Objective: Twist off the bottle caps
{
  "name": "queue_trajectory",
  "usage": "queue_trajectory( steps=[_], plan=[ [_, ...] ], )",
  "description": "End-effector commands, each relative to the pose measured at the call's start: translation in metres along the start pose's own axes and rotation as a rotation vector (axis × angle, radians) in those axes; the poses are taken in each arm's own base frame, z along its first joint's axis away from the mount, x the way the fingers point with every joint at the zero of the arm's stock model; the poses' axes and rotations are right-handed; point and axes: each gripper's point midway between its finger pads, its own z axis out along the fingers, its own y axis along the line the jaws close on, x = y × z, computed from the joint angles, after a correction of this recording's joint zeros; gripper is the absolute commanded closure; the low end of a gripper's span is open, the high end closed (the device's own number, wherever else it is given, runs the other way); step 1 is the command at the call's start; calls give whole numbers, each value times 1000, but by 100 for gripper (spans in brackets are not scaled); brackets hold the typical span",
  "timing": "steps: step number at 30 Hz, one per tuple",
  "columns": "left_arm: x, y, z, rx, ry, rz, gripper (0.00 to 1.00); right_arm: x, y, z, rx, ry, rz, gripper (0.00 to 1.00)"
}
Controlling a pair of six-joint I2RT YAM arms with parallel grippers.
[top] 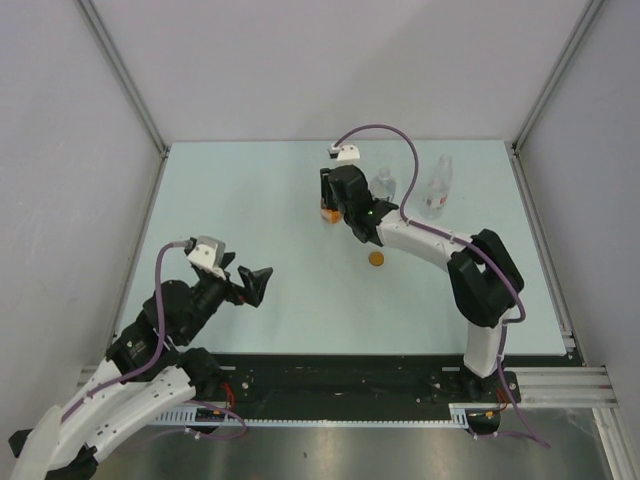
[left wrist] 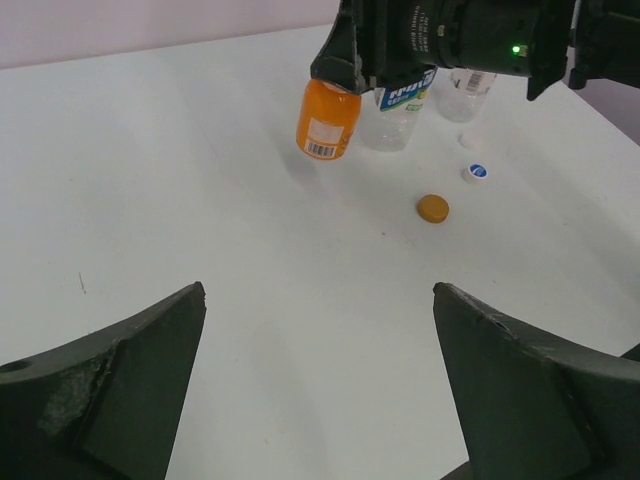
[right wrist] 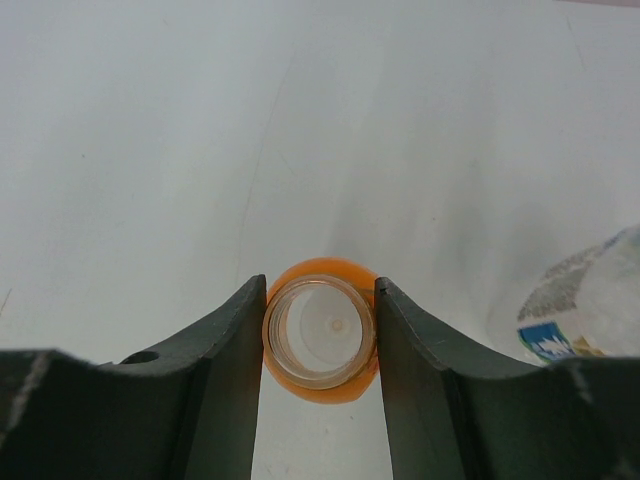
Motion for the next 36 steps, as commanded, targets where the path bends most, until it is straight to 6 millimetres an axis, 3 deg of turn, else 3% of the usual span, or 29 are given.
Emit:
queue_trajectory(
  steps=[1,6,10,15,25,28,33,36],
  plan=[
    [2,2,4,-13,8,7,1,-35,15,22,-18,-98,56,100],
    [8,1,4,-6,22,11,1,-24,22,40,-20,-72,53,100],
    [14,1,4,-5,34,8,1,2,19,58,4,-29,45,100],
    [17,1,7,-10,49,12,1,18,18,71,16,2,43,100],
    [20,2,11,-19,56,18,1,32,13,85,30,32,55,100],
    [20,2,11,-18,55,18,1,38,9,90,37,45,48,85],
    [22,1,13,-18,67,21,1,43,8,89,42,47,39,82],
    [23,2,13,-20,70,22,1,46,9,85,44,45,45,72]
  ],
)
